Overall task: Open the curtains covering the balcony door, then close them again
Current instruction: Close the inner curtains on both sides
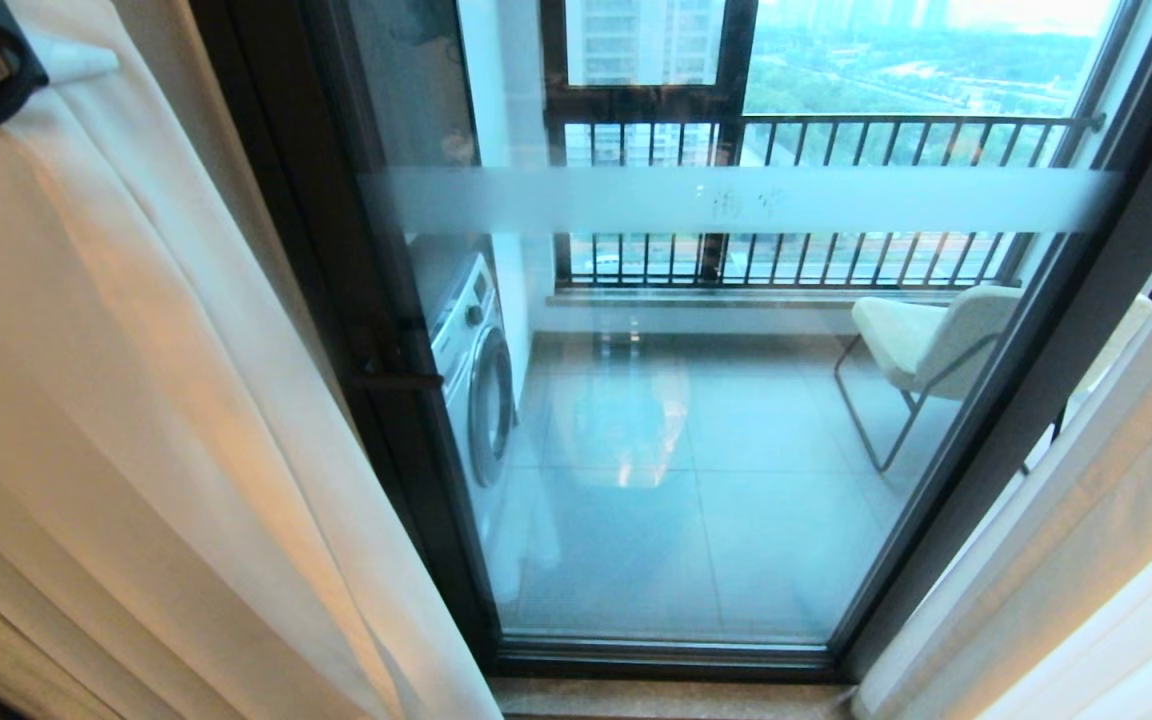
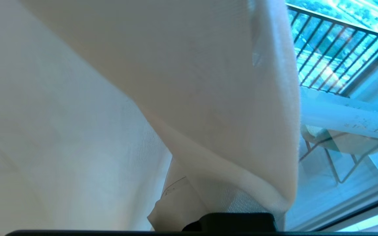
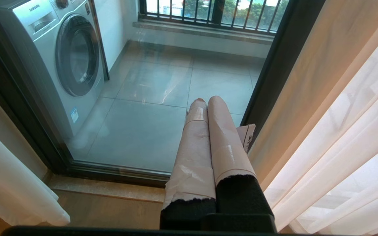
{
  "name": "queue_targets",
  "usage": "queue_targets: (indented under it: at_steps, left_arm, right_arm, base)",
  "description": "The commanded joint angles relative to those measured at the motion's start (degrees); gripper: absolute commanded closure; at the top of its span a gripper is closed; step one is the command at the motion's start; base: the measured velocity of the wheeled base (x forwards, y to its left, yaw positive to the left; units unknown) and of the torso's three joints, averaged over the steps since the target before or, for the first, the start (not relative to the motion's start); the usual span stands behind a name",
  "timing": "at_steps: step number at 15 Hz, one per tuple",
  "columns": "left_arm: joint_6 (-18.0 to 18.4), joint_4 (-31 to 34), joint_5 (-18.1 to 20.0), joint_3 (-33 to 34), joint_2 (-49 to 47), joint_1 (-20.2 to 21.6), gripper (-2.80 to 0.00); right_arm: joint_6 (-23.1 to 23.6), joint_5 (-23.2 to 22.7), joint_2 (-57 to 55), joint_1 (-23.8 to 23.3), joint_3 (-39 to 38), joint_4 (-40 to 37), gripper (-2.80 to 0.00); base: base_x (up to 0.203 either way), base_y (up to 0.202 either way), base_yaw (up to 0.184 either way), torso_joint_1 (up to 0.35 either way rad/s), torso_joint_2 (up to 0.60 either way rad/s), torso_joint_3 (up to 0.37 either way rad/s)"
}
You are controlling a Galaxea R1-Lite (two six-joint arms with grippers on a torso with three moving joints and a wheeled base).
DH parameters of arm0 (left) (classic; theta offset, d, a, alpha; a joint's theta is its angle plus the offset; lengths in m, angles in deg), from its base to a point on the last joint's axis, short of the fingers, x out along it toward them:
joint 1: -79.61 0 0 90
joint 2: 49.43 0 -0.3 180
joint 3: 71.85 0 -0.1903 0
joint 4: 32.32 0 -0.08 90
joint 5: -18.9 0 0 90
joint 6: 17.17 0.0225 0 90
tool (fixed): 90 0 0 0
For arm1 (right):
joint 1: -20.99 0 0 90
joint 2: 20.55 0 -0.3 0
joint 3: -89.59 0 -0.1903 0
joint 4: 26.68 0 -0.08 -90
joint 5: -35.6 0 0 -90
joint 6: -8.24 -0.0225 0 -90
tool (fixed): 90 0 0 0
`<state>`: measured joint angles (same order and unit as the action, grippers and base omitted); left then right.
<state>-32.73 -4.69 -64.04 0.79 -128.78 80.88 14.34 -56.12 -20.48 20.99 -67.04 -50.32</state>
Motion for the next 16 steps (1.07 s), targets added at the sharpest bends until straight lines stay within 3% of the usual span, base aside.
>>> queue_targets:
  at_steps: [1,13,16]
  left_arm:
    - [-0.1,0.0,0.1,-0.7,-2.0,-0.9,0.0]
    - [0.2,-2.0,0.0,-2.2,-3.1,-1.5,0.0]
    - [3.5,-2.0,-0.6,-2.0,-3.1,-1.5,0.0]
  right_arm:
    - [0.1,0.0,-0.1,0.0,0.0,0.0,0.0]
    - [0.1,0.0,-0.1,0.0,0.0,0.0,0.0]
    - [0.1,0.0,-0.1,0.0,0.0,0.0,0.0]
  base:
    - [0.0,0.0,0.0,0.0,0.0,0.0]
    - [0.0,0.0,0.0,0.0,0.0,0.0]
    - [0.0,0.0,0.0,0.0,0.0,0.0]
